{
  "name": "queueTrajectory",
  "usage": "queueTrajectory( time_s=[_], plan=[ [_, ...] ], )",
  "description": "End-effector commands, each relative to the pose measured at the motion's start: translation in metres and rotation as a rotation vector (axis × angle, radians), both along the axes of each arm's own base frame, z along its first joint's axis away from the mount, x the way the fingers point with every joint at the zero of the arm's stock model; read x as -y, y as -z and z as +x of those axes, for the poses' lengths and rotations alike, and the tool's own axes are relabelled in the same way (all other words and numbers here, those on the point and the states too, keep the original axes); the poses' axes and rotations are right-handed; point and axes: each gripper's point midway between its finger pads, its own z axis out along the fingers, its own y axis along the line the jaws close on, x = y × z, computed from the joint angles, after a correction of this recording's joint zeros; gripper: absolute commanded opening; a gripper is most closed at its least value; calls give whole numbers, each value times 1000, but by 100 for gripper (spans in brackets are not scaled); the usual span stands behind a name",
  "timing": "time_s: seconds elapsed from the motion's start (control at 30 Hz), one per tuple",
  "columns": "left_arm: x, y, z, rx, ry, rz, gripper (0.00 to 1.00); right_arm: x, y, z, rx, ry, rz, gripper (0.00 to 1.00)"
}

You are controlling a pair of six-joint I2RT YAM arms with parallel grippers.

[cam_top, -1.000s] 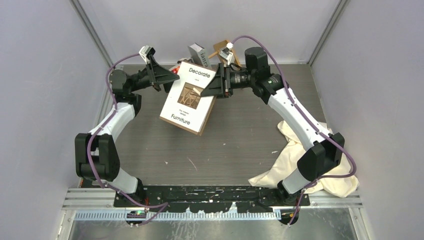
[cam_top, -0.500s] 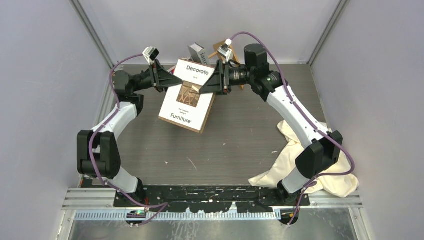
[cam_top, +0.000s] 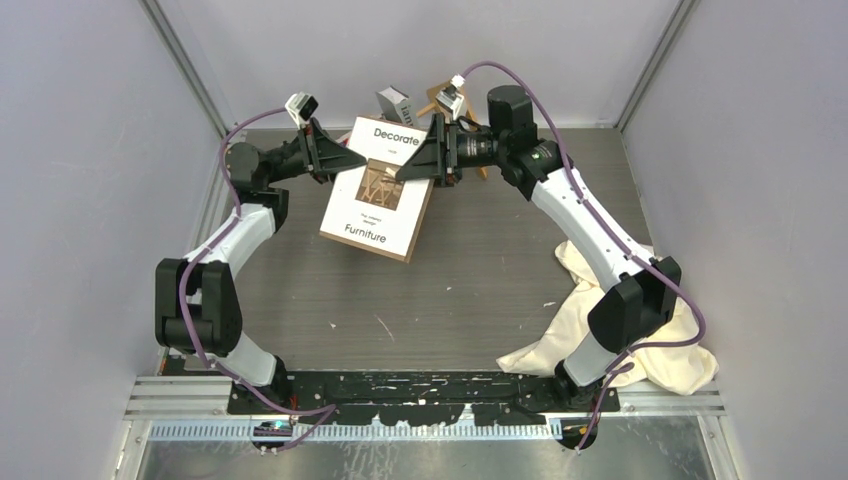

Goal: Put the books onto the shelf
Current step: Pick up the book at the corner of the board.

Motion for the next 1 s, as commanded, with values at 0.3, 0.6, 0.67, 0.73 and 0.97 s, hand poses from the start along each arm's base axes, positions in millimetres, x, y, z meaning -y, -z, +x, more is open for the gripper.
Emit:
queueTrajectory(
  time_s=[0.3, 0.6, 0.67, 0.73, 0.97],
  plan=[
    [0, -19, 8, 56, -95, -32, 0, 9, -27, 19, 94, 79, 37, 71],
    [-3, -11, 20, 61, -238, 129, 0, 23, -30, 31, 121, 156, 5, 75],
    [-5, -12, 24, 56, -271, 142, 0, 28, -28, 35, 130, 187, -20, 75],
    [-6, -12, 26, 53, -301, 152, 0, 34, -24, 42, 144, 236, -62, 76],
    [-14, -19, 32, 41, -405, 197, 0, 56, -17, 65, 174, 389, -158, 79]
  ],
)
